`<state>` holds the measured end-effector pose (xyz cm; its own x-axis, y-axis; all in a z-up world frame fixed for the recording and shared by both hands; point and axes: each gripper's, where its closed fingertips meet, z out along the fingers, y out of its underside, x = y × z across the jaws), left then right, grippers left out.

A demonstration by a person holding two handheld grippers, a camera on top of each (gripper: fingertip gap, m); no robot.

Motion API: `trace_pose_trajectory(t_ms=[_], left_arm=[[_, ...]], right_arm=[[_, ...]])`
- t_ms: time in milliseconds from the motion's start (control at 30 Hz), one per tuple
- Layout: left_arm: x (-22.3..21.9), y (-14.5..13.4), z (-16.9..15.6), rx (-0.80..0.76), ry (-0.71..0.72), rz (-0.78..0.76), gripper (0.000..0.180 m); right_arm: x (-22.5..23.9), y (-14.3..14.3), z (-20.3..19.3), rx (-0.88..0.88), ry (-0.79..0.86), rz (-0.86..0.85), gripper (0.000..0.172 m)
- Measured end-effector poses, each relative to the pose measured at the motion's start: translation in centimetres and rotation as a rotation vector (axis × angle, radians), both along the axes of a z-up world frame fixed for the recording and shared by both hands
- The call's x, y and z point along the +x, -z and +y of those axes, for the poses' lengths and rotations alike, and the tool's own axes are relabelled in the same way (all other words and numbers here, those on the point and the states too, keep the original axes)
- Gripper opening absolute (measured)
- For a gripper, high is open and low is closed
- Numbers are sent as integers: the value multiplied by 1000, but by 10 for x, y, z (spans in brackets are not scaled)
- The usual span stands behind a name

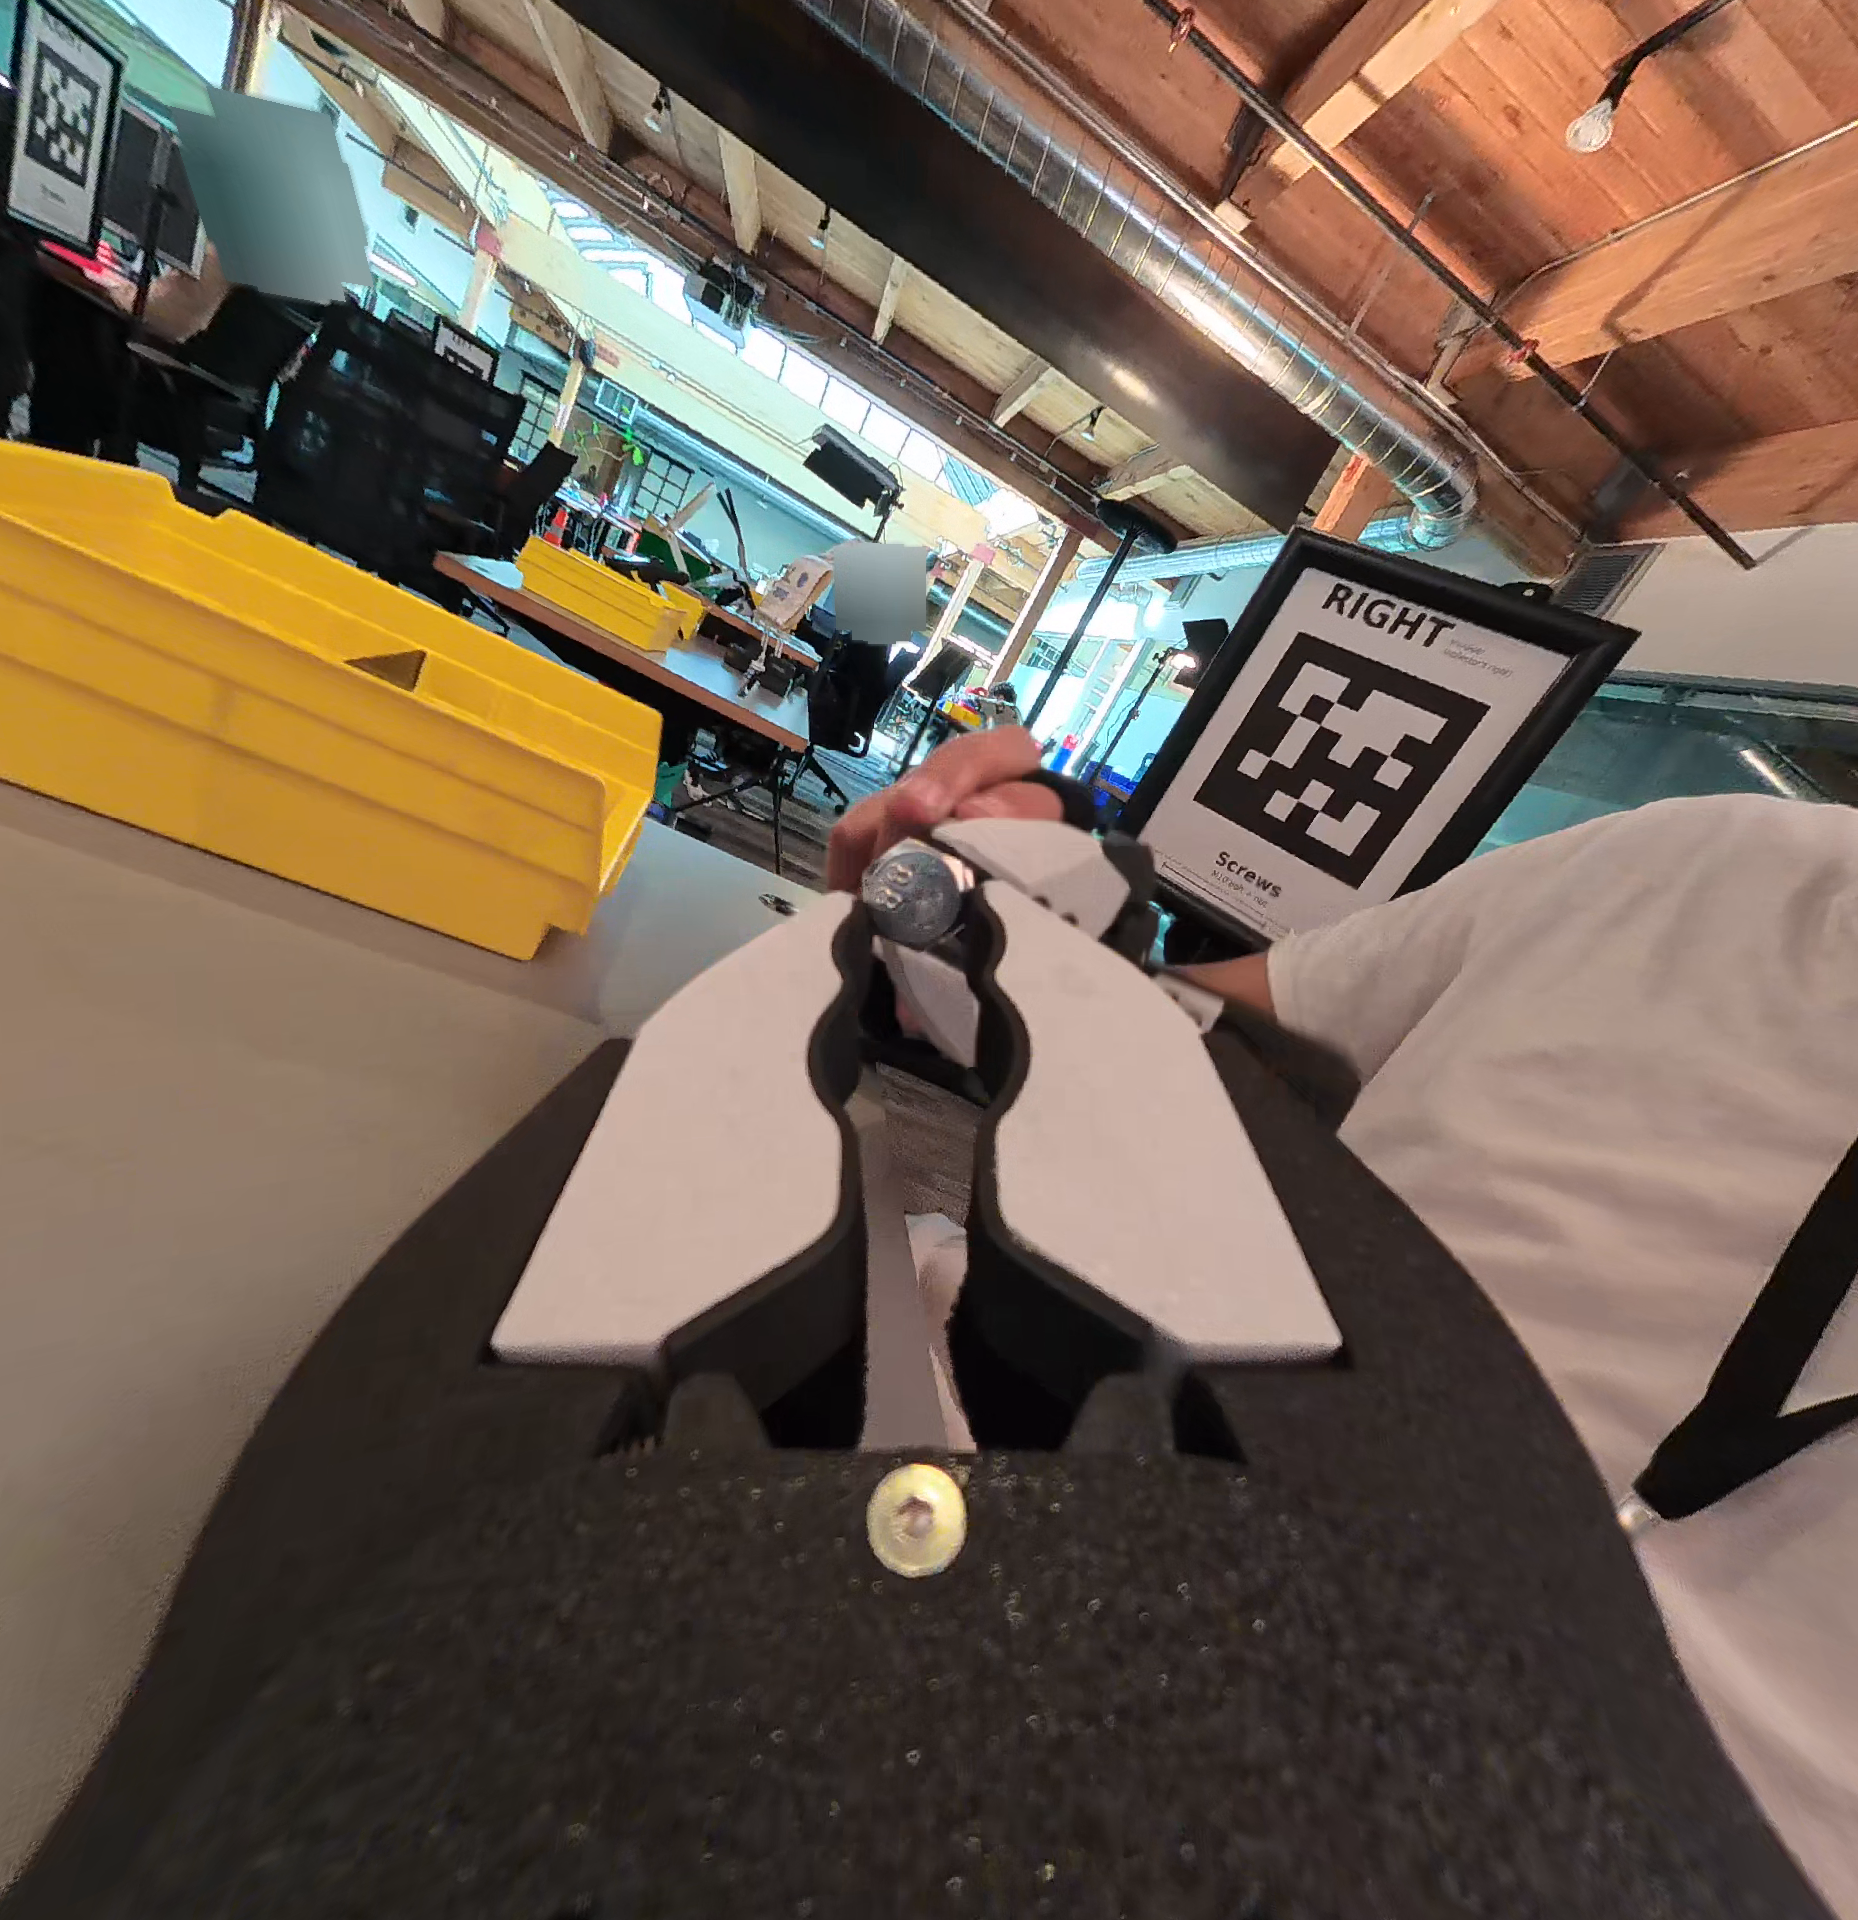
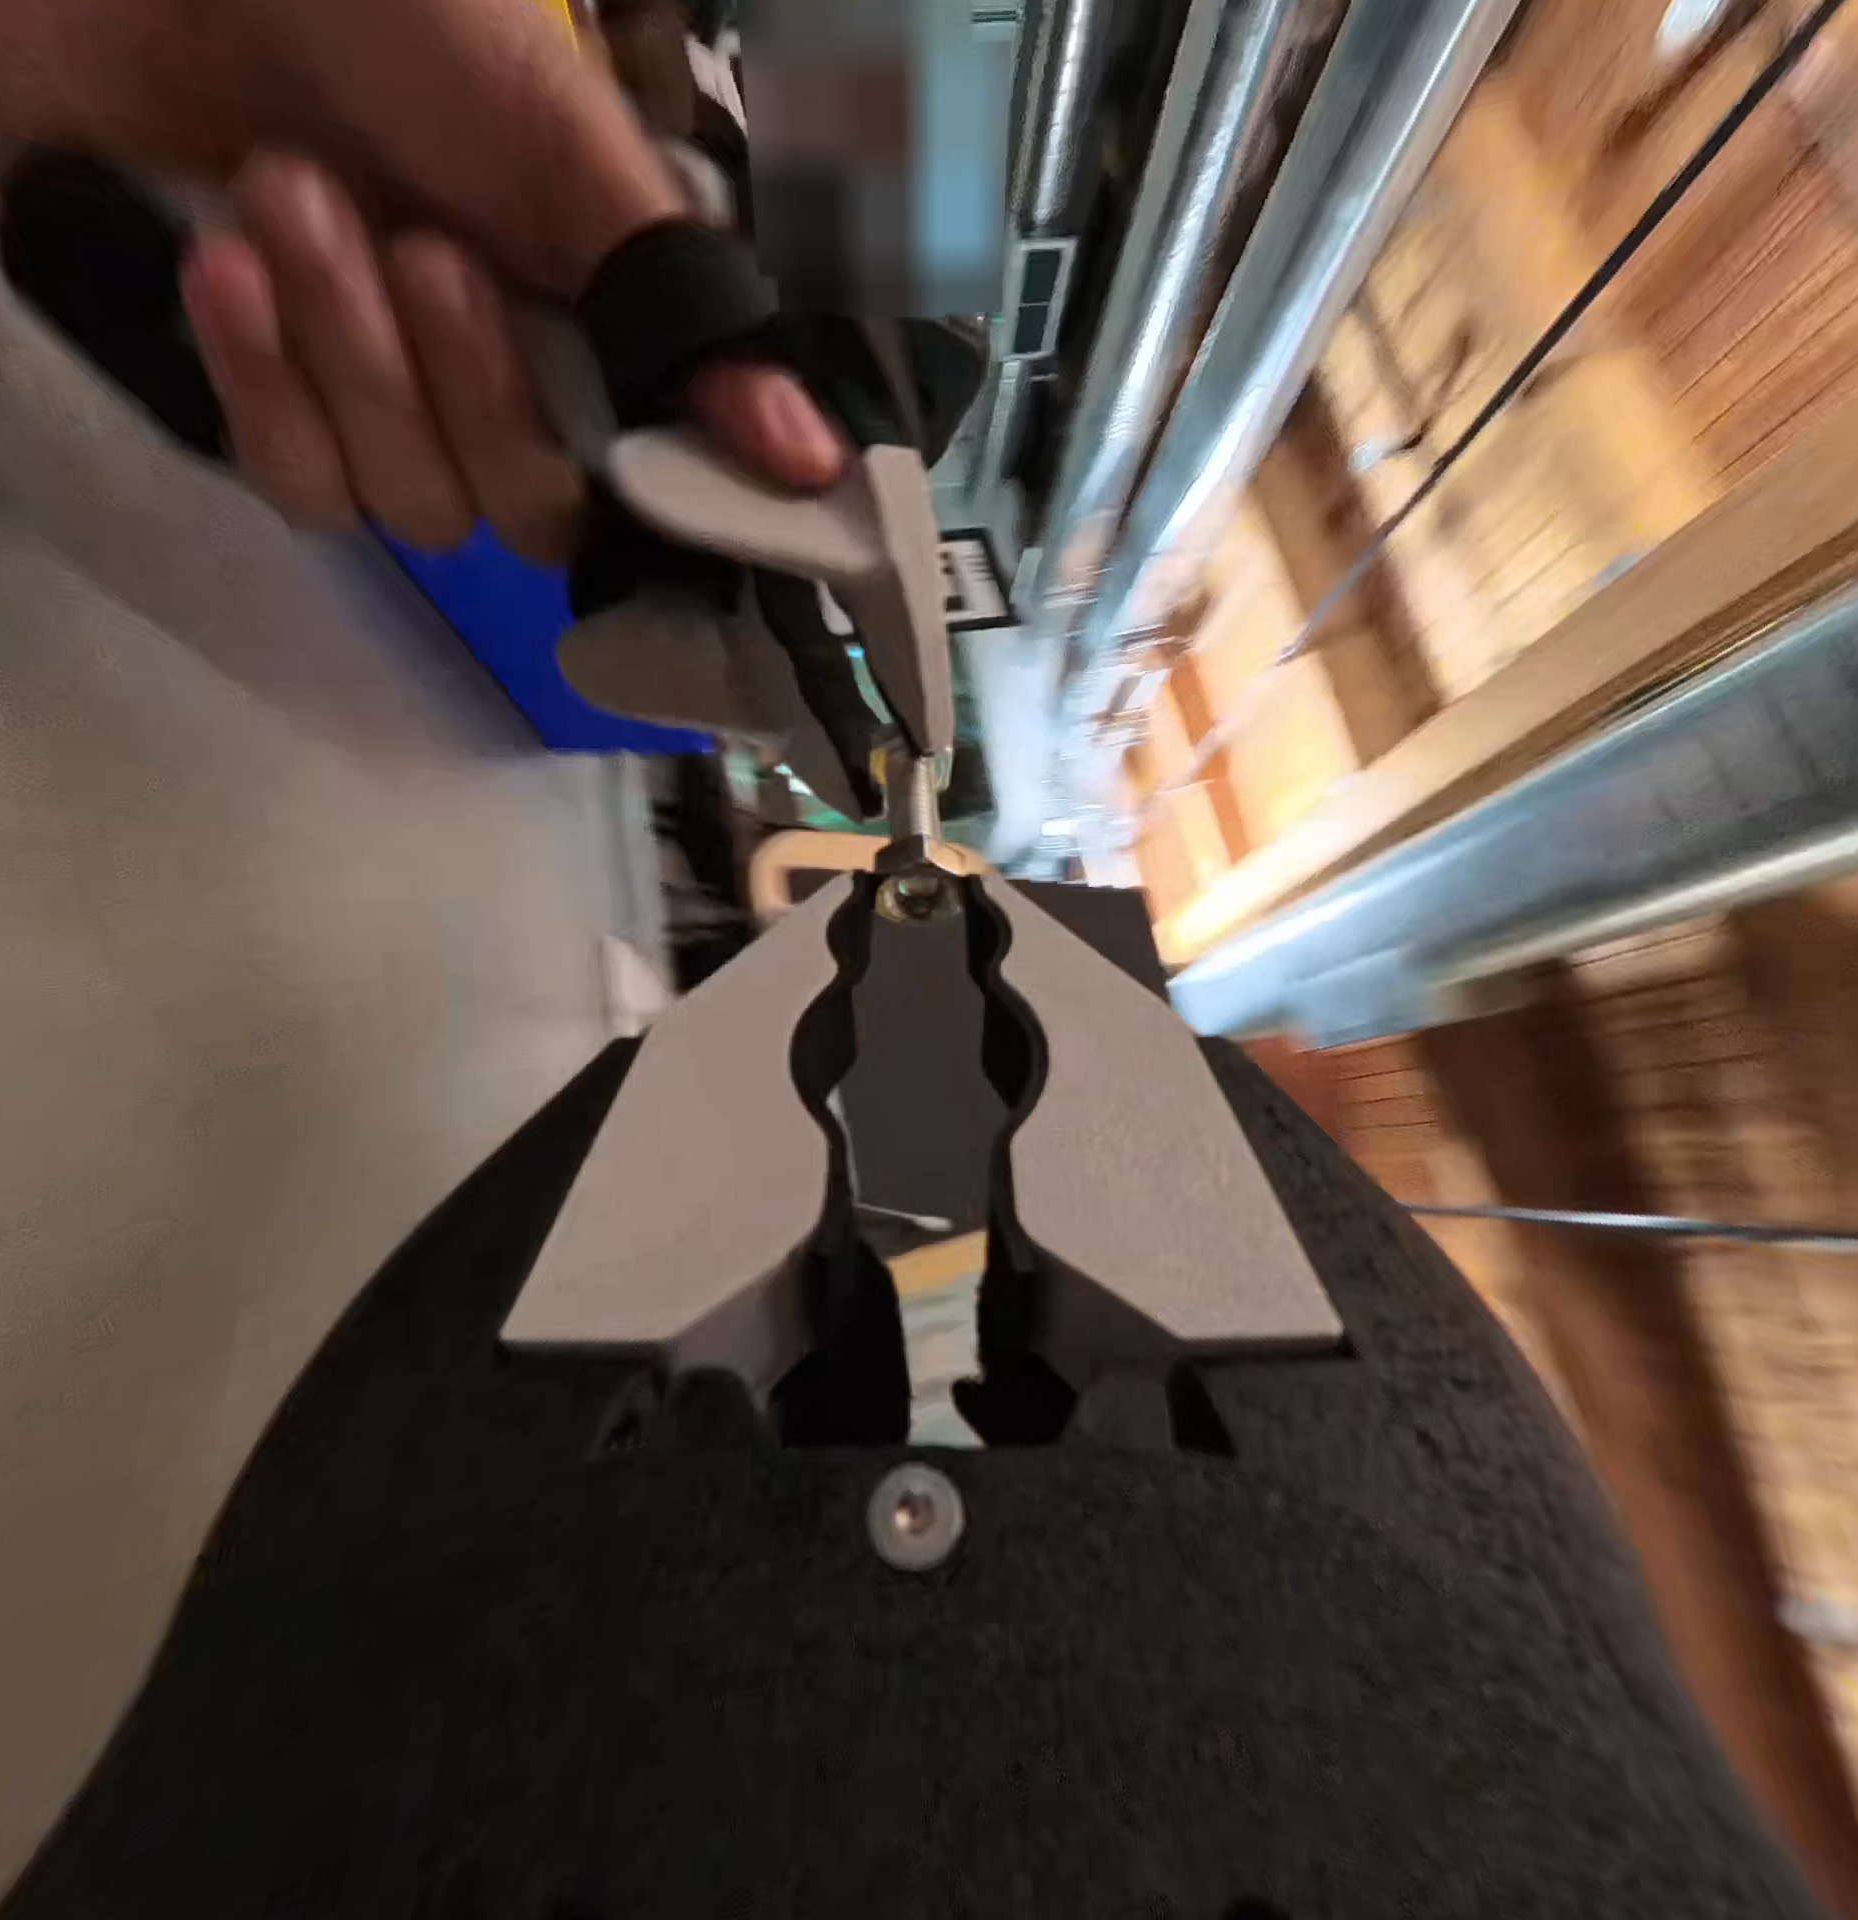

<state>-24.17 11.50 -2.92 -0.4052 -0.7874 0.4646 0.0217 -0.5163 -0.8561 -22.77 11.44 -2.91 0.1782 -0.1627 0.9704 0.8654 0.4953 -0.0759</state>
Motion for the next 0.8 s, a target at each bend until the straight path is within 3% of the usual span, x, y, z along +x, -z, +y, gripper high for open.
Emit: trace_pose_trajectory(t_ms=[67,133,200,300,433,533,633,700,800], left_arm=[[0,2,2,-5,-10,11,17],[-1,1,7,-3,-36,6,17],[-5,0,14,1,-64,-3,17],[-11,-3,24,13,-111,-17,17],[-16,-6,30,94,-169,-31,17],[-19,-12,28,183,-220,-85,17],[-19,-16,23,253,-238,-120,17],[-17,-14,20,282,-238,-113,17],[-14,-11,16,312,-228,-97,16]], right_arm=[[0,3,2,85,33,-42,17],[-4,8,5,-55,-7,69,23],[-8,7,3,-212,-78,224,47],[-11,3,4,-472,-196,509,55],[-22,22,12,-1056,-376,957,53],[-33,29,6,-1570,-617,1303,51],[-30,14,1,-1941,-950,1596,50],[-18,4,4,-2036,-1131,1737,48],[-11,6,11,-2011,-1125,1790,41]])
